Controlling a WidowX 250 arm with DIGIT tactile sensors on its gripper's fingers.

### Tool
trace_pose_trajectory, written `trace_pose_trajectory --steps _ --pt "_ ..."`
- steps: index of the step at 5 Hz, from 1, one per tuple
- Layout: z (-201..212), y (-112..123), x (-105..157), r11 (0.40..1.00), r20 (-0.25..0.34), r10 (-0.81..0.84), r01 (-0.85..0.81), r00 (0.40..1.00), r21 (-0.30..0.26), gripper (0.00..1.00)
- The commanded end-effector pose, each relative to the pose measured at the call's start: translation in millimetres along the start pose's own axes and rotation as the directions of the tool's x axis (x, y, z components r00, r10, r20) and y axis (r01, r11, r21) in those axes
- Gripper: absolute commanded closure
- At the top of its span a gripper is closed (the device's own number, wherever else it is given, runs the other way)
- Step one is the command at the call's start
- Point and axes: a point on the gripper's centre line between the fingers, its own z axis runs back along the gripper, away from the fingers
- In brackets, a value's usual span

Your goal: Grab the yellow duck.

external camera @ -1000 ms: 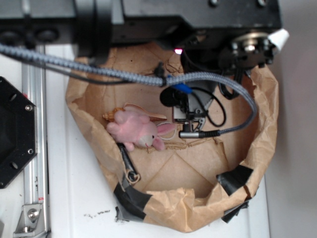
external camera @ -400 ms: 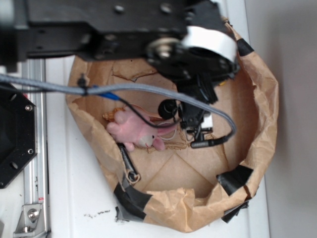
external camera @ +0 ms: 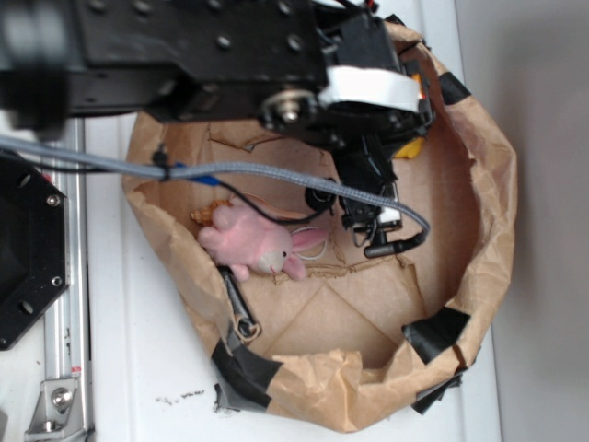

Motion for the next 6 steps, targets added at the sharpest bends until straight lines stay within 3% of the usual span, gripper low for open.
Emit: trace_pose_trajectory --steps 1,2,3,6 --pt "-16.3 9.2 26.8 0.997 0.001 -0.039 0.039 0.999 0.062 0.0" --pt "-18.4 8.0 33.2 0.998 -0.023 -0.028 0.029 0.999 0.057 0.0" --pt "-23.4 8.9 38.8 0.993 -0.026 -0.034 0.036 0.999 0.112 0.0" --pt "-29.2 27.5 42.4 0.985 -0.038 -0.022 0.028 0.999 0.168 0.0"
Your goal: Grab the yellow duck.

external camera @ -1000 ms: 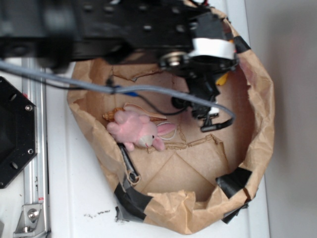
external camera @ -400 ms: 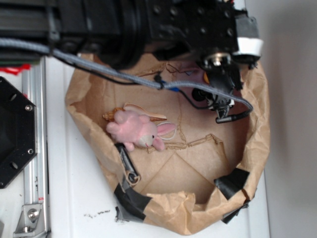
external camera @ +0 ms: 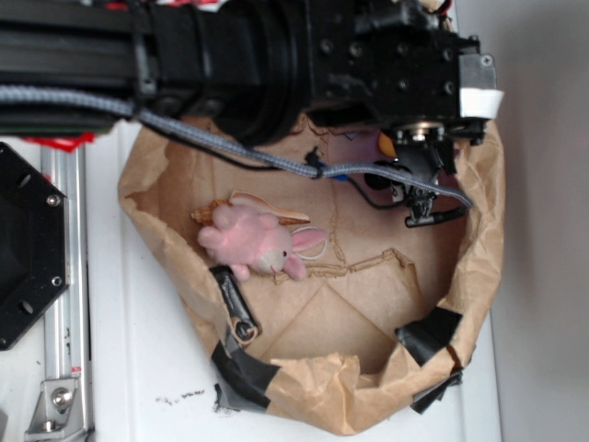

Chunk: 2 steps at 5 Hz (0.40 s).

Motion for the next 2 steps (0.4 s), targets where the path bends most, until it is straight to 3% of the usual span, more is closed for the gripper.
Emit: trace_pose_trajectory --steps 1,2 --pt "11.6 19.9 7.2 0.999 0.063 -0.032 0.029 0.997 0.044 0.0" --pt "15.1 13.8 -9.1 0.998 0.05 -0.062 0.061 0.997 0.025 0.0"
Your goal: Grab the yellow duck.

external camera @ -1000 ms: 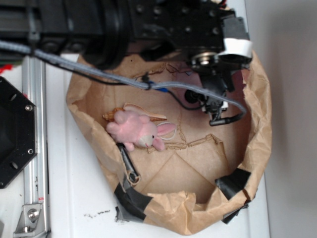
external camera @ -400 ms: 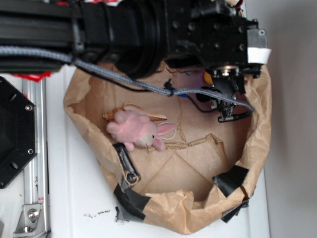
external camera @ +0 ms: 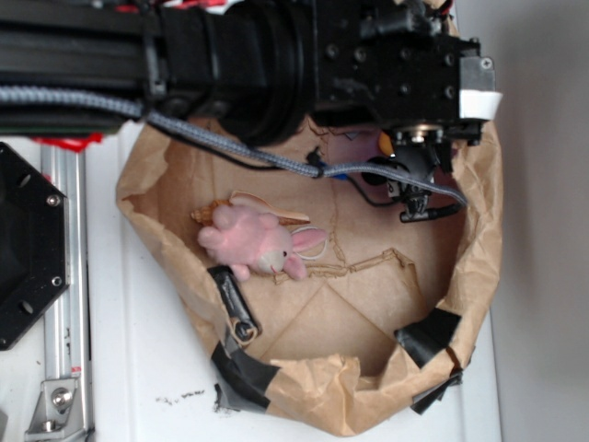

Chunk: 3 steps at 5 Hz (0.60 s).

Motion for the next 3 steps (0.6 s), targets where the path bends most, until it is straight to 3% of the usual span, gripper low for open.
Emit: trace_pose_trajectory --steps 1,2,3 --pt "28.1 3.3 -12.4 0.999 0.11 -0.022 0.026 0.994 -0.031 0.0" --pt "18.6 8.3 -14.1 0.999 0.202 0.0 0.006 0.979 -0.031 0.0" --pt "11.8 18.3 -8.1 0.998 0.227 0.063 -0.062 0.972 -0.011 0.0"
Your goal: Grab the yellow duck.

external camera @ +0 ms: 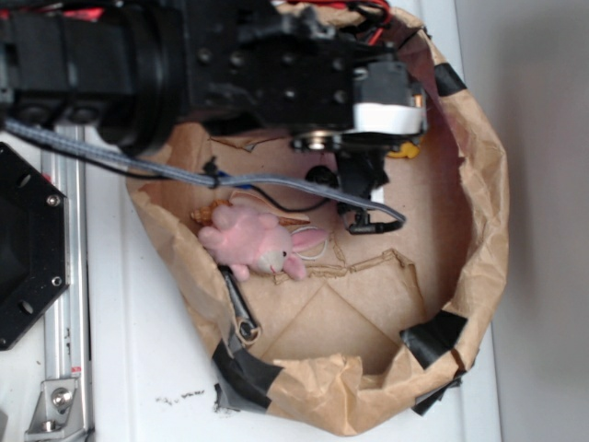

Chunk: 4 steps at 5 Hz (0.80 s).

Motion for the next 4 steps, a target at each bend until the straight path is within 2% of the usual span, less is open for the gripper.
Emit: trace_pose_trajectory --steps 1,4 --pt "-2.6 24.2 19.1 0.989 0.08 0.124 -0.13 0.989 0.071 0.0" --pt "-4.1 22.7 23.2 0.987 0.091 0.12 -0.129 0.989 0.095 0.0"
